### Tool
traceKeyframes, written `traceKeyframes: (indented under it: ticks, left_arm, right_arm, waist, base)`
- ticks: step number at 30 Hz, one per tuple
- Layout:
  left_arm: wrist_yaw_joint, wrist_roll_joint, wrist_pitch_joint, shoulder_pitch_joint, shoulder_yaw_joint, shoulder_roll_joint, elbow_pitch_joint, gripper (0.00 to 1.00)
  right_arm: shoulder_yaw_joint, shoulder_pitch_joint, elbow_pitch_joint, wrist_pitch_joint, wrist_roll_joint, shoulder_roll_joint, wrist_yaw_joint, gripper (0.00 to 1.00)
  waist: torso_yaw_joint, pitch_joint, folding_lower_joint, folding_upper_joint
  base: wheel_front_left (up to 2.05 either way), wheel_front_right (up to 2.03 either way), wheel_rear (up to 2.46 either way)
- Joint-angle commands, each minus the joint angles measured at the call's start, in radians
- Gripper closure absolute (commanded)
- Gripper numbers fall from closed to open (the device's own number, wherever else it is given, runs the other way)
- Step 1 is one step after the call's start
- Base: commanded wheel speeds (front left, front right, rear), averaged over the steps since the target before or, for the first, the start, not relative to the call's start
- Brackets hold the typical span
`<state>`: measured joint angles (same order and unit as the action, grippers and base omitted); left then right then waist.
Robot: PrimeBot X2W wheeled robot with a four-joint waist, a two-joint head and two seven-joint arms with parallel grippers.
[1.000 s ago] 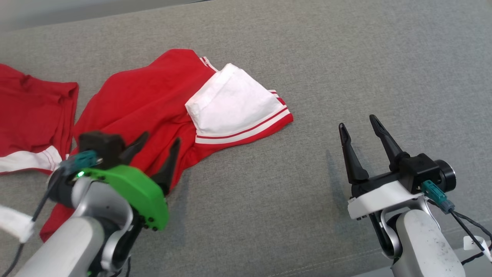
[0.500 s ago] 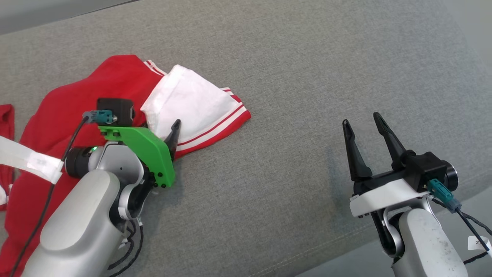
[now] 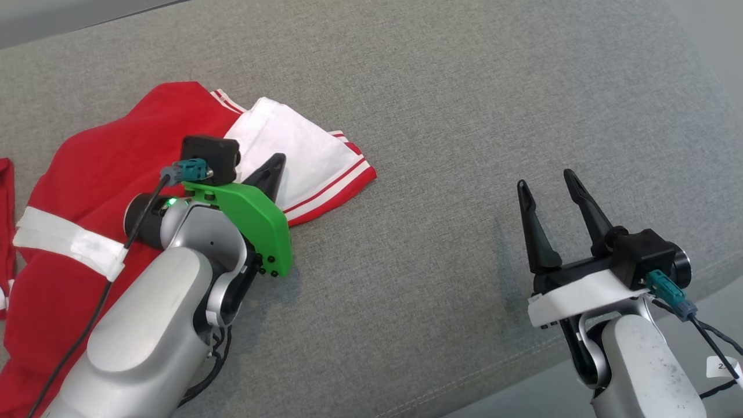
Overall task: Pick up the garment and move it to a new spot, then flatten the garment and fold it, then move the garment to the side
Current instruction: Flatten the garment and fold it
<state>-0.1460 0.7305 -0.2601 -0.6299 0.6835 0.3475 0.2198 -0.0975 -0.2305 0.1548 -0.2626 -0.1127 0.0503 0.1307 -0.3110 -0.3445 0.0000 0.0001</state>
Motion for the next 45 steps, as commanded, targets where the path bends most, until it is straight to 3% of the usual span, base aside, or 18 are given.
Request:
traceKeyframes:
  ticks: [1,2,4,5,6,14,21,22,24,33,45]
  left_arm:
    - [-0.014,-0.018,0.014,0.009,-0.004,0.007,0.0,1.0]
    - [-0.02,-0.019,0.02,0.011,-0.008,0.008,-0.003,0.92]
    - [-0.032,-0.021,0.018,0.016,-0.012,0.016,-0.007,0.51]
    - [-0.038,-0.015,0.012,0.02,-0.015,0.02,-0.008,0.14]
    - [-0.043,-0.011,0.009,0.024,-0.018,0.025,-0.007,0.0]
    - [-0.086,-0.002,0.018,0.049,-0.054,0.064,0.022,0.0]
    - [-0.055,0.044,-0.001,0.062,-0.051,0.041,0.035,0.0]
    - [-0.047,0.046,-0.004,0.06,-0.047,0.035,0.045,0.53]
    - [-0.04,0.048,0.006,0.05,-0.046,0.028,0.054,1.0]
    - [0.028,0.027,0.039,0.012,-0.005,-0.001,0.008,1.0]
    - [0.043,-0.08,0.063,-0.027,0.145,-0.117,-0.066,1.0]
  right_arm:
    - [0.002,0.001,-0.003,-0.003,0.001,0.001,0.0,0.0]
    - [0.004,0.002,-0.002,-0.003,0.003,0.001,0.0,0.0]
    - [0.005,0.006,-0.003,-0.003,0.008,0.001,0.0,0.0]
    - [0.006,0.009,-0.002,-0.003,0.009,0.001,0.0,0.0]
    - [0.006,0.01,-0.001,-0.003,0.01,0.001,0.0,0.0]
    - [-0.002,0.008,0.004,-0.003,0.013,0.001,0.0,0.0]
    - [-0.005,0.003,0.004,-0.003,0.017,0.001,0.0,0.0]
    - [-0.008,0.0,0.005,-0.003,0.017,0.001,0.0,0.0]
    - [-0.012,-0.003,0.004,-0.003,0.016,0.001,0.0,0.0]
    - [-0.012,-0.009,0.005,-0.003,0.006,0.001,0.0,0.0]
    - [-0.025,-0.02,0.003,-0.003,-0.04,0.001,0.0,0.0]
  waist:
    - [0.007,0.005,0.0,-0.0001]
    - [0.01,0.007,0.0,-0.0001]
    - [0.017,0.01,0.0,-0.0001]
    - [0.02,0.011,0.0,-0.0001]
    - [0.023,0.012,0.0,-0.0001]
    - [0.034,0.017,0.0,-0.0001]
    - [0.034,0.011,0.0,-0.0001]
    - [0.032,0.008,0.0,-0.0001]
    - [0.029,0.006,0.0,-0.0001]
    - [0.003,-0.001,0.0,-0.0001]
    - [-0.099,-0.01,0.0,-0.0001]
  base:
    - [0.0,0.0,0.0]
    - [0.0,0.0,0.0]
    - [0.0,0.0,0.0]
    - [0.0,0.0,0.0]
    - [0.0,0.0,0.0]
    - [0.0,0.0,0.0]
    - [0.0,0.0,0.0]
    - [0.0,0.0,0.0]
    - [0.0,0.0,0.0]
    - [0.0,0.0,0.0]
    - [0.0,0.0,0.0]
